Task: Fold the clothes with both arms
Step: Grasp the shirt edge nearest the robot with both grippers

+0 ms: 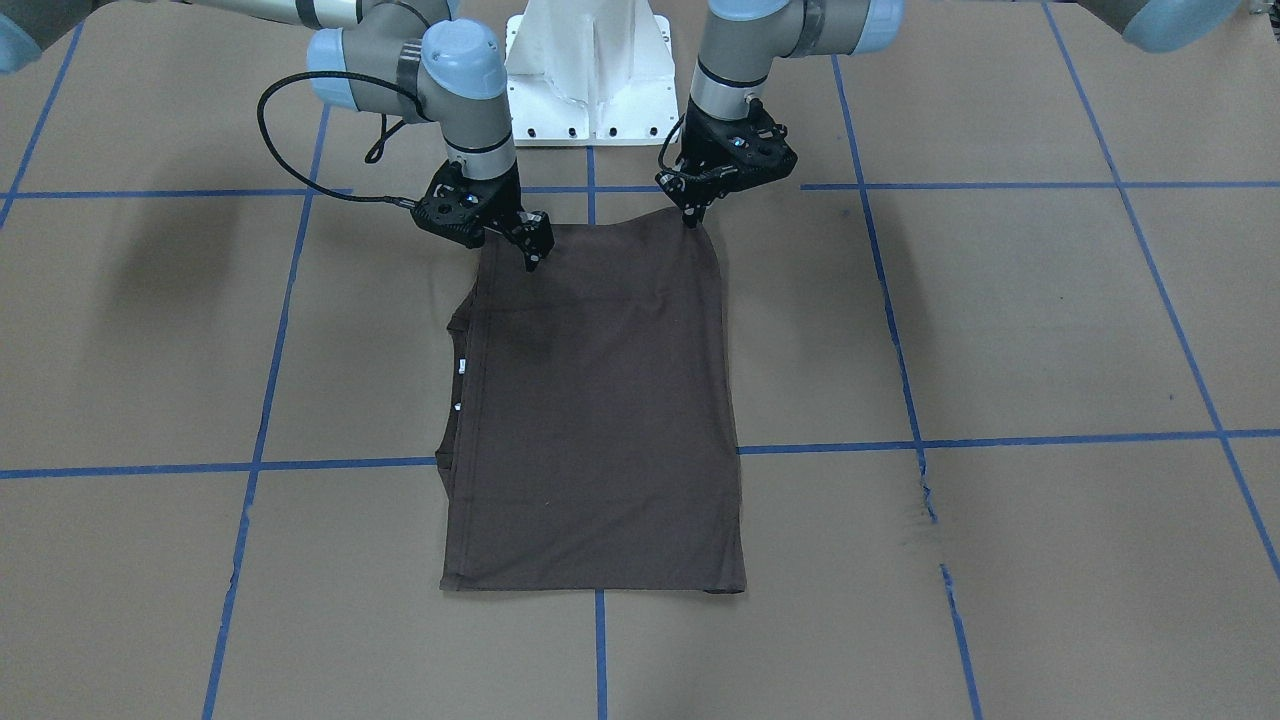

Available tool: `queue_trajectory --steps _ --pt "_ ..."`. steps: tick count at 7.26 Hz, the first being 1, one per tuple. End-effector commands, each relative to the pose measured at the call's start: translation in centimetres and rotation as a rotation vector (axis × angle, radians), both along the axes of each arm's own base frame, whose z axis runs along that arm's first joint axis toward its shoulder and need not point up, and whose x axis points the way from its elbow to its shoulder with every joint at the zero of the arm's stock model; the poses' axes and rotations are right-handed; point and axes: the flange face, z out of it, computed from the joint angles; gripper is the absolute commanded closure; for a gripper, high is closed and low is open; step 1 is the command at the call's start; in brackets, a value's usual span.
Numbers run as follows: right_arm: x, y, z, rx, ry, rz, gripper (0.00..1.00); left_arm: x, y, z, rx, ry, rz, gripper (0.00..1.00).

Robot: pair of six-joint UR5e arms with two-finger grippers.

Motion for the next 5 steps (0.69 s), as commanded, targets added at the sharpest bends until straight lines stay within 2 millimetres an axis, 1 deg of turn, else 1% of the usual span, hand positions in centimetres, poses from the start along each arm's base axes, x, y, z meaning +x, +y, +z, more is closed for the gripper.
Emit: queue_trajectory --steps 1,2,3,4,5 --pt "-0.06 -0.19 -0.04 0.003 -0.003 0.0 0.0 -0.02 -0.03 -0.01 0.0 0.0 -0.001 1.0" --pt "-0.11 -0.08 -0.05 0.001 -0.003 -0.002 0.05 -0.07 -0.11 -0.01 0.0 0.0 -0.002 1.0" --pt "-0.11 -0.08 -0.31 0.001 -0.008 -0.001 0.45 -0.07 -0.11 -0.01 0.0 0.0 -0.002 1.0" --pt "-0.1 -0.05 -0.22 0.001 -0.007 -0.005 0.74 -0.07 -0.11 -0.01 0.0 0.0 -0.002 1.0" --pt "-0.1 -0.05 -0.22 0.002 -0.006 -0.006 0.93 -0.07 -0.11 -0.01 0.0 0.0 -0.002 1.0"
